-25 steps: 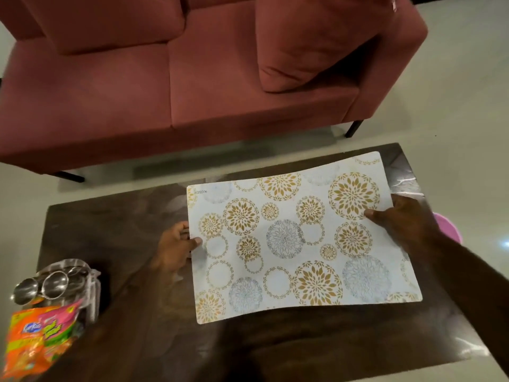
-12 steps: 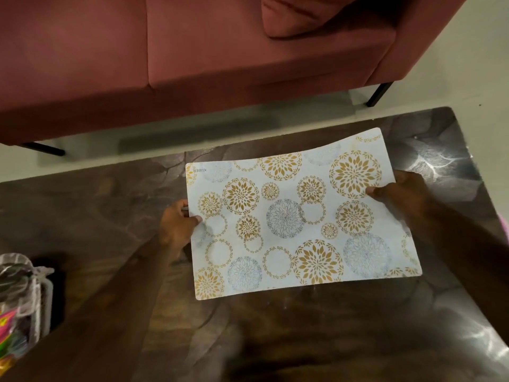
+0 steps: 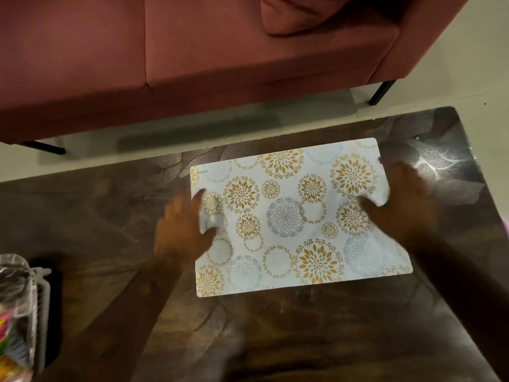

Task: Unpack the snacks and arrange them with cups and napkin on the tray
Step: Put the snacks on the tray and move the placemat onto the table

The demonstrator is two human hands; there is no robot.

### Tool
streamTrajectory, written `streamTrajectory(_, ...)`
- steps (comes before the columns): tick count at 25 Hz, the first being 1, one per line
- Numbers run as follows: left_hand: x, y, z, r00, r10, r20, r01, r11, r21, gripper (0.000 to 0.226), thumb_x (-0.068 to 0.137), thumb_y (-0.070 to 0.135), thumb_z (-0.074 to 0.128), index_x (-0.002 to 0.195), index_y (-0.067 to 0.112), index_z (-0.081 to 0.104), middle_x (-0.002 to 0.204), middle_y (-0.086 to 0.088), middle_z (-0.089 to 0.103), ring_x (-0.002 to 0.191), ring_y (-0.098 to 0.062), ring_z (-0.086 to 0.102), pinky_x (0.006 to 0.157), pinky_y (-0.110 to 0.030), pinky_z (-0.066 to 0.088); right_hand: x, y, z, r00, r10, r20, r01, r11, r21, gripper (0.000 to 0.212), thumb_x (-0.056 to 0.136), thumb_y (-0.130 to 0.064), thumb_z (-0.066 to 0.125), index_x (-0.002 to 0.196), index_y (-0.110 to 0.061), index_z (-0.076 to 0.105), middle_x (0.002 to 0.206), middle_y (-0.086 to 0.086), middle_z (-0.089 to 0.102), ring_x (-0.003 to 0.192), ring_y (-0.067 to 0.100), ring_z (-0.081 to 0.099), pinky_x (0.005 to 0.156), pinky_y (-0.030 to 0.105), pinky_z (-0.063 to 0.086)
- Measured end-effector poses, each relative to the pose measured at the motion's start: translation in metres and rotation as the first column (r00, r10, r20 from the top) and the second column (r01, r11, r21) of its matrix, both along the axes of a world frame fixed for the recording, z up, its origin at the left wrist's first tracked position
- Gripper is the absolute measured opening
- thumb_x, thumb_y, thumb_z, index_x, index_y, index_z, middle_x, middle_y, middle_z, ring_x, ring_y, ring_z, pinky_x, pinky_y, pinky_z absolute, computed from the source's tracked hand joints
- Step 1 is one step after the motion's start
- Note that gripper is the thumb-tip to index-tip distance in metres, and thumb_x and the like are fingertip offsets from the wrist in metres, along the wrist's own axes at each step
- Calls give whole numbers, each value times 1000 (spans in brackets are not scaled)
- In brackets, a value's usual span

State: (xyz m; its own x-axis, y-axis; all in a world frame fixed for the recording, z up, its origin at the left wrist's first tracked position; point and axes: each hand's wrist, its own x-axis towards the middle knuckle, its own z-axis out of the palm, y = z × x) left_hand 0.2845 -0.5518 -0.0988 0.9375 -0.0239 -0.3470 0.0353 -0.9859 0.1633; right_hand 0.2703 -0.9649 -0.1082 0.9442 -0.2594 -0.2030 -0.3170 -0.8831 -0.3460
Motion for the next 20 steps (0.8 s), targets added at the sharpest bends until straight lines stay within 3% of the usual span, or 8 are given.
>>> streamTrajectory(2, -15, -12, -3, 983, -150, -109, 156, 987, 43, 104, 73, 66, 71, 156, 40, 13, 166, -4, 15, 149, -35, 23, 107, -62, 38, -12, 19, -3, 962, 136, -237, -124, 990, 65, 101, 79, -64, 73, 159, -35, 18, 171, 5, 17, 156, 37, 19, 116, 67, 31)
streamTrajectory(4, -29, -18, -15, 962, -142, -232, 158, 986, 54, 109, 74, 67, 70, 157, 40, 5, 169, -1, -2, 155, -33, 8, 113, -63, 31, -25, 32, -13, 903, 188, -387, -194, 981, 24, 109, 78, -70, 70, 163, -34, 11, 174, 1, 0, 160, 33, 2, 119, 66, 28)
streamTrajectory(6, -39, -17, -24, 957, -113, -268, 134, 989, 61, 109, 76, 64, 71, 157, 39, 3, 169, 0, -8, 156, -32, 3, 115, -62, 28, -30, 36, -20, 899, 170, -403, -194, 981, -18, 112, 77, -72, 69, 163, -34, 7, 174, 0, -4, 160, 32, -1, 119, 67, 27)
streamTrajectory(12, -41, -6, -25, 963, -136, -234, 145, 989, 21, 100, 79, 58, 71, 155, 38, 10, 169, 1, -2, 156, -30, 7, 116, -59, 28, -30, 40, -21, 899, 139, -415, -165, 986, -27, 114, 75, -73, 71, 162, -35, 8, 174, -1, -3, 160, 32, 0, 118, 69, 26)
streamTrajectory(14, -41, -2, -18, 963, -152, -221, 154, 988, -5, 93, 82, 56, 67, 155, 37, 14, 169, 1, 4, 155, -28, 13, 117, -55, 27, -33, 44, -14, 916, 116, -384, -144, 989, -44, 113, 75, -72, 72, 162, -35, 10, 174, 0, 1, 160, 31, 3, 120, 68, 22)
streamTrajectory(16, -47, 10, -10, 980, -136, -143, 129, 990, -57, 78, 86, 49, 65, 152, 33, 26, 163, 0, 25, 148, -26, 31, 113, -47, 34, -38, 59, -3, 953, 114, -282, -138, 988, -68, 106, 77, -66, 74, 161, -32, 18, 174, 2, 11, 159, 32, 13, 119, 67, 23)
streamTrajectory(18, -58, 28, -1, 998, -54, -37, 46, 978, -201, 54, 87, 33, 68, 136, 29, 47, 136, 1, 53, 121, -21, 54, 95, -38, 49, -44, 87, 9, 973, 149, -177, -158, 987, -36, 95, 80, -53, 77, 158, -27, 30, 170, 5, 25, 155, 33, 27, 116, 66, 30)
streamTrajectory(20, -74, 52, 9, 998, 66, -13, -67, 940, -335, 31, 84, 17, 70, 110, 29, 58, 99, 10, 63, 88, -7, 60, 73, -31, 50, -54, 126, 18, 971, 202, -128, -199, 979, 34, 85, 81, -40, 79, 154, -23, 40, 165, 7, 37, 149, 34, 39, 112, 62, 39)
